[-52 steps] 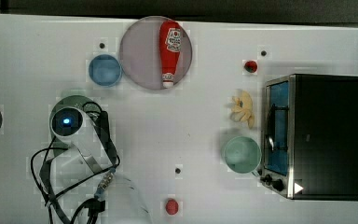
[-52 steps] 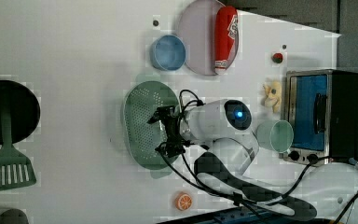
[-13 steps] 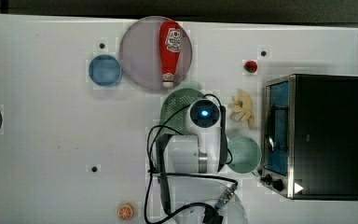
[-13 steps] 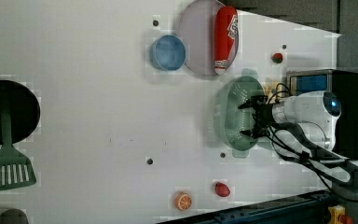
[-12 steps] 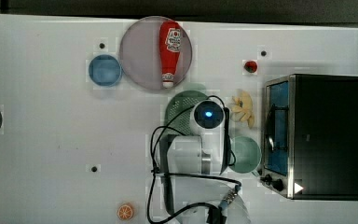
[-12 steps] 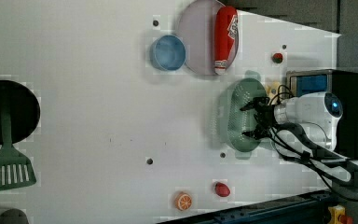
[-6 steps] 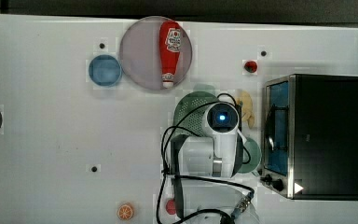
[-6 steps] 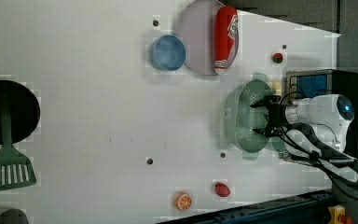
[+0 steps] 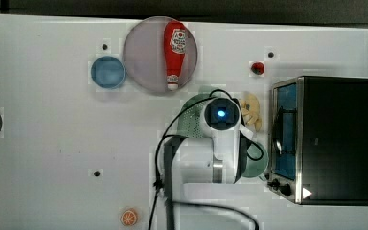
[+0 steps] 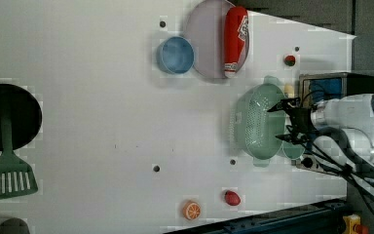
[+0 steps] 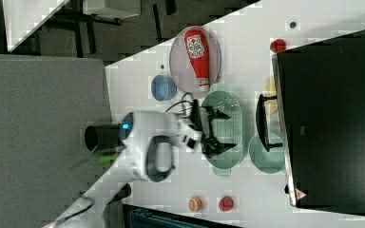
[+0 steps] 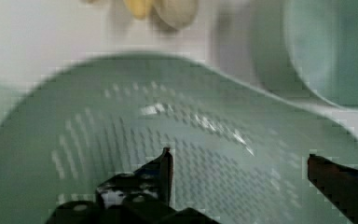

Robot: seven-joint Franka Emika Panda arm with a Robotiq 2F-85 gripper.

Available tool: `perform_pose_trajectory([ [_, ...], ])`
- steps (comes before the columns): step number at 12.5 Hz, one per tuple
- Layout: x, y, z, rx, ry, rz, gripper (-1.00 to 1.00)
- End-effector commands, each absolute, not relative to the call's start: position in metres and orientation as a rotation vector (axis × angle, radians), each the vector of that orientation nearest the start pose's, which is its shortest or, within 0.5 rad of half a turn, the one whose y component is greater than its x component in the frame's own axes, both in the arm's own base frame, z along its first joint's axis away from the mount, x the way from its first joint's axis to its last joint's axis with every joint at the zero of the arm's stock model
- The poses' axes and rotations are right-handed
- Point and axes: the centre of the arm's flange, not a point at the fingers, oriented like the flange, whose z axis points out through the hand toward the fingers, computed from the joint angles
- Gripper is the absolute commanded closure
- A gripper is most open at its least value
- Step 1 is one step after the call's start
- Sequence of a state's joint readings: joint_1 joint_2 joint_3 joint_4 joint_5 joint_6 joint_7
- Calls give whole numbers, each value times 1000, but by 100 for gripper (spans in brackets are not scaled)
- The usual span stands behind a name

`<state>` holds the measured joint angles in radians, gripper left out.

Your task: Drag strainer left to right.

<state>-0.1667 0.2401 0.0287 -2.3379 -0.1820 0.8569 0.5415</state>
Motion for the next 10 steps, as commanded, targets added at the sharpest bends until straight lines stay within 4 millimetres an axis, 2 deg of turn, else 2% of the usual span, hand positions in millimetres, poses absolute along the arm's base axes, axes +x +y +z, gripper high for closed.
perform_pose_trajectory([
  [1, 523, -33, 329, -2701, 1841, -29, -100],
  [3, 519, -34, 397, -2784, 1789, 36, -100],
  [6, 504, -38, 490, -2801, 1572, 174, -100],
  [8, 496, -38, 543, -2835, 1412, 95, -100],
  [10, 478, -36, 579, -2861, 1360, 82, -100],
])
